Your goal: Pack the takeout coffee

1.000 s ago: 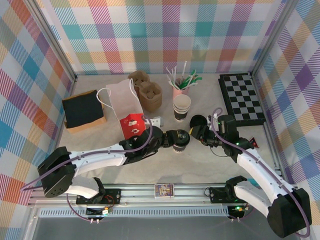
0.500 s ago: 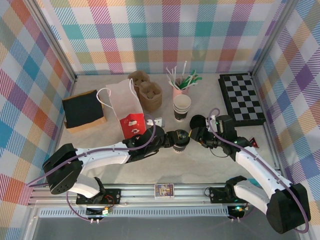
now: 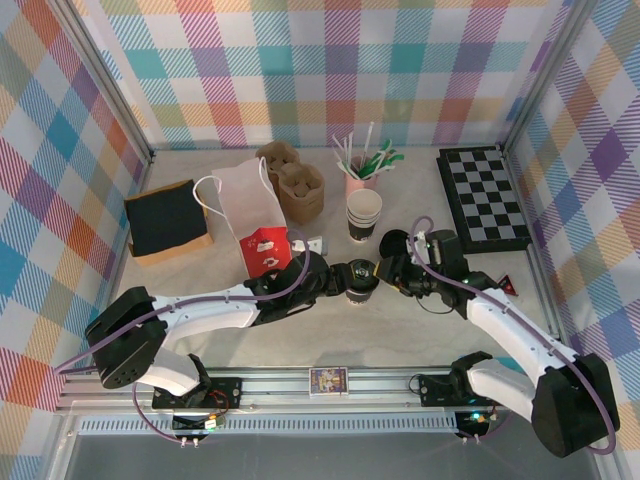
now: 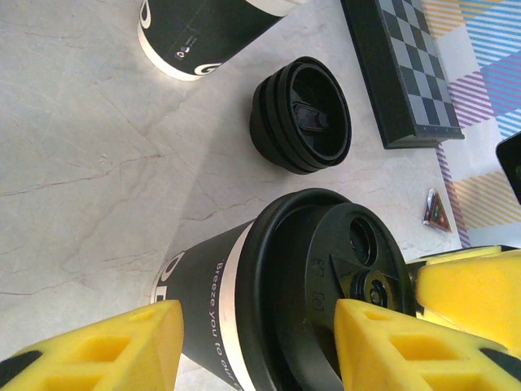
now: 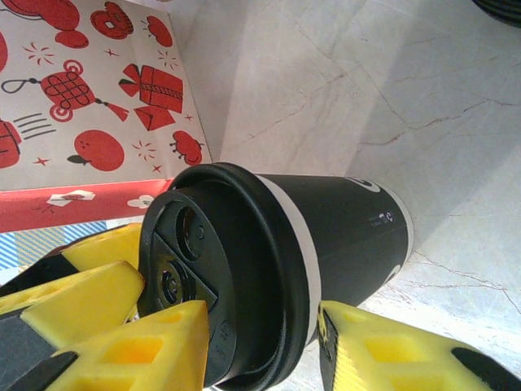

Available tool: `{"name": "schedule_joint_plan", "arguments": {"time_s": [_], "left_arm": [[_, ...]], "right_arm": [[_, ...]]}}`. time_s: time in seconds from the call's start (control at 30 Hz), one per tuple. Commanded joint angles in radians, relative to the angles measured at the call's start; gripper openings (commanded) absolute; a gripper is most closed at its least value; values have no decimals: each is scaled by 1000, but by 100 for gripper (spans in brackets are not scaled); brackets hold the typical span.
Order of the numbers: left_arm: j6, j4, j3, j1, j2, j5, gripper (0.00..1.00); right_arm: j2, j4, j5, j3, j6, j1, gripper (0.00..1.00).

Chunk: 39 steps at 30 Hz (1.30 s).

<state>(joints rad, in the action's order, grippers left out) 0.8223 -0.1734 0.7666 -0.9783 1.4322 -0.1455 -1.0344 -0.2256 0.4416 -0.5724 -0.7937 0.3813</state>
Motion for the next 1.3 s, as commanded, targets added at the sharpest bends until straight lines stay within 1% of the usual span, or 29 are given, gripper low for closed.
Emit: {"name": "schedule_joint_plan", "arguments": {"time_s": [0.0, 0.3, 0.63, 0.93, 1.27], "left_arm": [[11, -20, -24, 9, 13, 14, 51], [14, -23, -33, 9, 30, 29, 49], [26, -45, -68, 8, 48, 35, 44], [53, -166, -115, 7, 98, 66, 41], [49, -197, -136, 3, 123, 65, 39]], "right_arm": [[-15, 10, -1, -28, 31, 13, 41], [-28, 9, -28, -23, 38, 36, 41], [-42, 4, -56, -16, 40, 50, 41], [-35, -34, -88, -33, 53, 50, 40], [-33, -30, -108, 6, 53, 50, 40]]}}
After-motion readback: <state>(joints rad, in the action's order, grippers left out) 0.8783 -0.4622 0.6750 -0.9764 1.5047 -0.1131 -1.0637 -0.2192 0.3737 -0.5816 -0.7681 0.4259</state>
